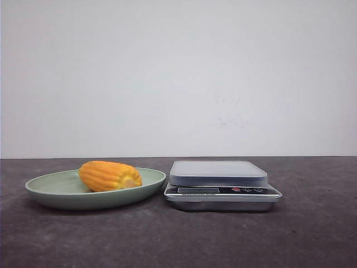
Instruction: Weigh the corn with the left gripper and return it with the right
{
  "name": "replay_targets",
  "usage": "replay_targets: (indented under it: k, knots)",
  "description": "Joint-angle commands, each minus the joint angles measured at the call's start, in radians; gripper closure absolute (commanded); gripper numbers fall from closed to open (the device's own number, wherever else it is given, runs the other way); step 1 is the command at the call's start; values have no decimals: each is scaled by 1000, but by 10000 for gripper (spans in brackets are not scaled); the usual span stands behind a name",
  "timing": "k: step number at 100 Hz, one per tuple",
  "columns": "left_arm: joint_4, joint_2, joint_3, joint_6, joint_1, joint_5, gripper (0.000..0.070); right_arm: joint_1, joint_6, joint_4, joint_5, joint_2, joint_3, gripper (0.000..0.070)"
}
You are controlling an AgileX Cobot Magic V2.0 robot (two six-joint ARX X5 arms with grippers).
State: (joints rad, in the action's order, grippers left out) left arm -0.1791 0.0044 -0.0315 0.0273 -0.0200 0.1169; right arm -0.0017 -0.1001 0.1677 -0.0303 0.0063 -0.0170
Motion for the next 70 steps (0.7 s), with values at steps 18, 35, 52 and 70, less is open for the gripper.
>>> replay_targets:
  k: [18,35,52,70]
  knots:
    - [15,-1,18,-227,-1,-32,700,-1,-29,-11,11,-3,4,695]
    - [93,-1,10,-691,-1,-180,700,-1,-120,-47,49,-3,4,695]
    - [159,-1,10,-755,-1,-281,700,-1,-295,-87,118,-3,4,695]
    - [180,-1,-7,-829,-1,-402,700,-1,-346,-186,200,-3,4,695]
